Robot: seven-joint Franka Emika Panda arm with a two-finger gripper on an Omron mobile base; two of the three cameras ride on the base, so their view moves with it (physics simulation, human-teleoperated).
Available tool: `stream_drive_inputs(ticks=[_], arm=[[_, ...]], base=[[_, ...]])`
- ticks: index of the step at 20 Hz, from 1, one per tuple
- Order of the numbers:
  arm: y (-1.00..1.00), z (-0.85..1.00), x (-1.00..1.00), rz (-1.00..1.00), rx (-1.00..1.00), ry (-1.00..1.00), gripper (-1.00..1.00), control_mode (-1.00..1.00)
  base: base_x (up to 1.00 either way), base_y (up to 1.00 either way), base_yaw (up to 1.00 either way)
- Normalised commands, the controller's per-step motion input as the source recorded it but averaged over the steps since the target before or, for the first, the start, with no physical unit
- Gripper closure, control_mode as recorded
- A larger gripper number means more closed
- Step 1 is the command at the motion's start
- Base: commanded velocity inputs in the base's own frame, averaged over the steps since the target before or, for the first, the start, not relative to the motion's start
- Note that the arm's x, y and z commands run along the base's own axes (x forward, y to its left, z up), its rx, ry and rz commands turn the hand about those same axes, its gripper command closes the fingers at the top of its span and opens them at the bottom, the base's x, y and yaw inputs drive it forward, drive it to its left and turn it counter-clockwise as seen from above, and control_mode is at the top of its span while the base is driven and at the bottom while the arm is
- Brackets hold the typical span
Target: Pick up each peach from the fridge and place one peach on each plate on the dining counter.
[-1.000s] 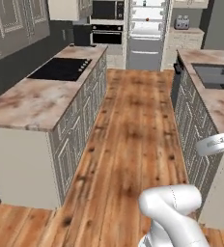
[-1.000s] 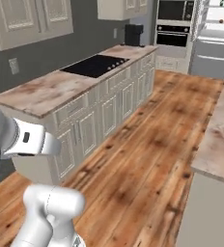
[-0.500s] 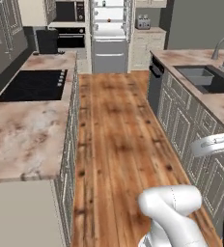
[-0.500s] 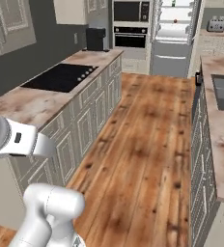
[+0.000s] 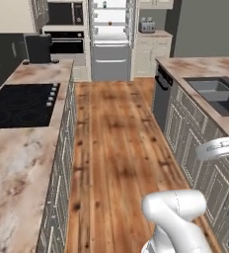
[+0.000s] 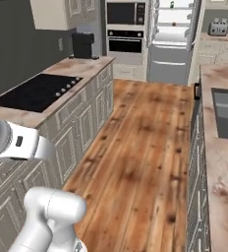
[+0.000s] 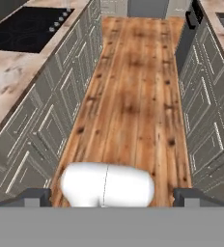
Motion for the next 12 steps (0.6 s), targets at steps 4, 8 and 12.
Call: stream_drive_inputs(ticks=[4,8,12], arm=[[0.00,0.00,0.00,0.00,0.00,0.00,-1.00,1.00],[0.00,0.00,0.00,0.00,0.00,0.00,-1.00,1.00],[0.00,0.00,0.00,0.00,0.00,0.00,-1.00,1.00]], base=[[1.00,-0.43,0.00],[1.00,-0.19,0.00],[1.00,-0.14,0.00]])
